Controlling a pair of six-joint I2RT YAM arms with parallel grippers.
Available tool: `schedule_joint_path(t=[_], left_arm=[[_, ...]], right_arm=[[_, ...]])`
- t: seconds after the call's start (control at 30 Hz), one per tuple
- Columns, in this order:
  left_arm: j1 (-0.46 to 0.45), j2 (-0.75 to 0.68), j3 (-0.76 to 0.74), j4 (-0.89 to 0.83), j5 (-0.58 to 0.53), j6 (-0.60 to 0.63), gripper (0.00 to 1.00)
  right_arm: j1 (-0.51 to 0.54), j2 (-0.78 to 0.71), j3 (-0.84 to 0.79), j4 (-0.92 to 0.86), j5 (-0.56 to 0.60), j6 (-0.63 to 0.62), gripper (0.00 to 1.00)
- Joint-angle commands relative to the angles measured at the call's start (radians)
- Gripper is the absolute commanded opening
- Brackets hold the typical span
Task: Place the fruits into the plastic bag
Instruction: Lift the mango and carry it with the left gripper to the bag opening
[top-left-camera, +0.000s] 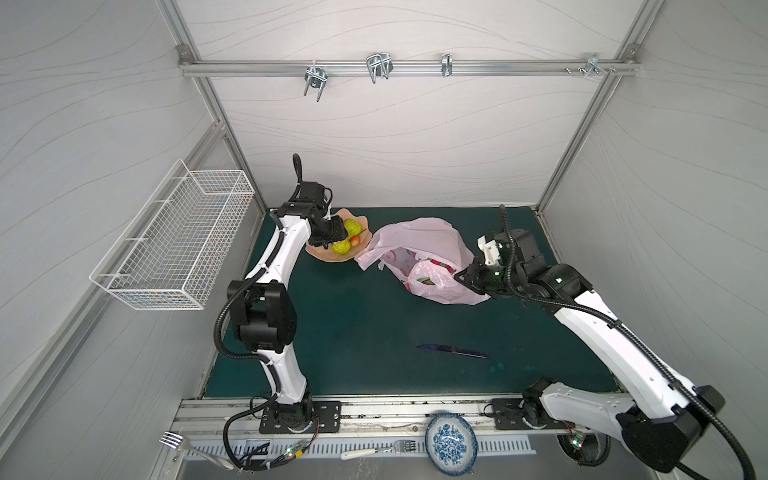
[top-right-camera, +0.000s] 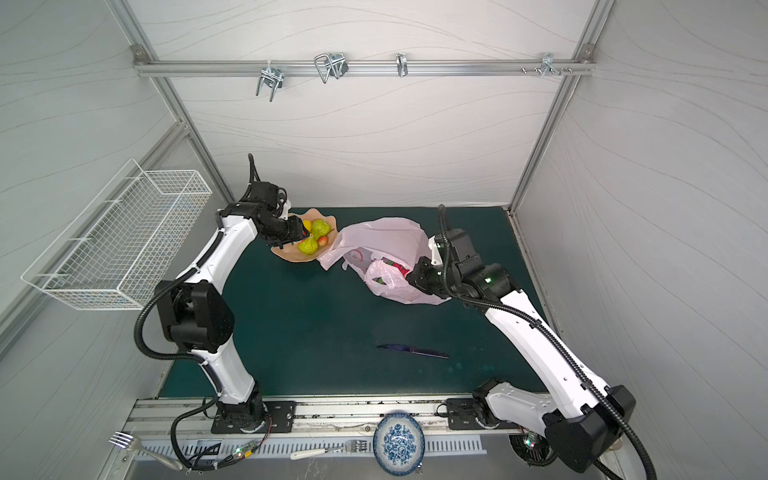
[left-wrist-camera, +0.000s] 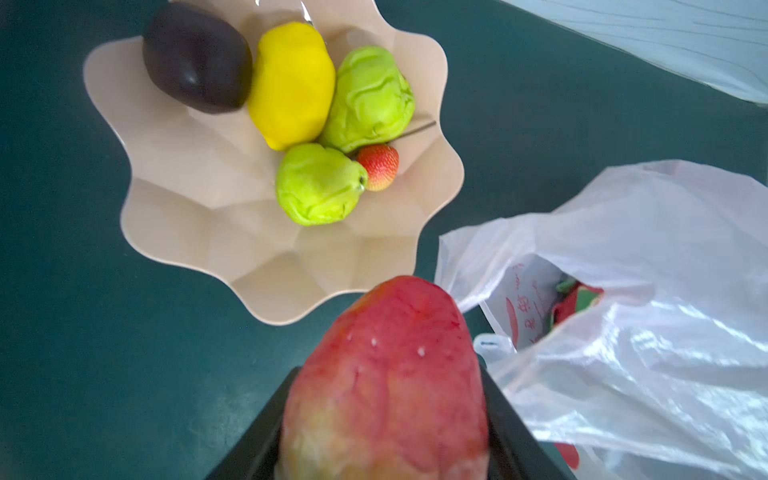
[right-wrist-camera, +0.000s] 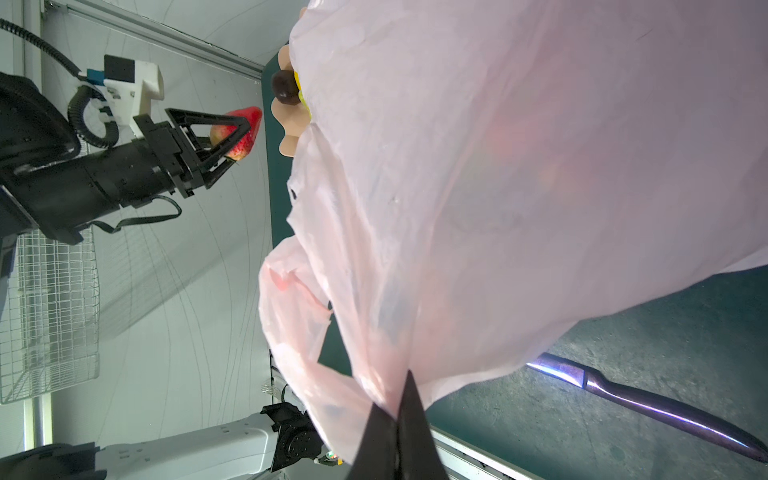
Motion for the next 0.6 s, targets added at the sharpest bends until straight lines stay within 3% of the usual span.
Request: schedule_joint_path(t=[0.0, 0.37, 0.5, 0.57], left_arm=[[-0.026, -0.132, -0.088, 0.095, 0.1, -0.003, 0.22], [-0.294, -0.453, -0.44, 0.276, 0.059, 0.083, 0.21], [-0.414, -0.466, -0.494, 0.31, -0.015, 0.177, 0.21], [-0.422, -0.435, -0.492, 0.307, -0.031, 0.181, 0.21]], right_arm=[[0.002, -0.027, -0.018, -0.009, 0.009, 0.002, 0.0], [-0.003, -0.02, -0.021, 0.005, -0.011, 0.0, 0.0], [-0.005, -0.019, -0.024, 0.009, -0.018, -0.004, 0.0], [-0.006, -0.021, -0.026, 0.007, -0.019, -0.005, 0.0]])
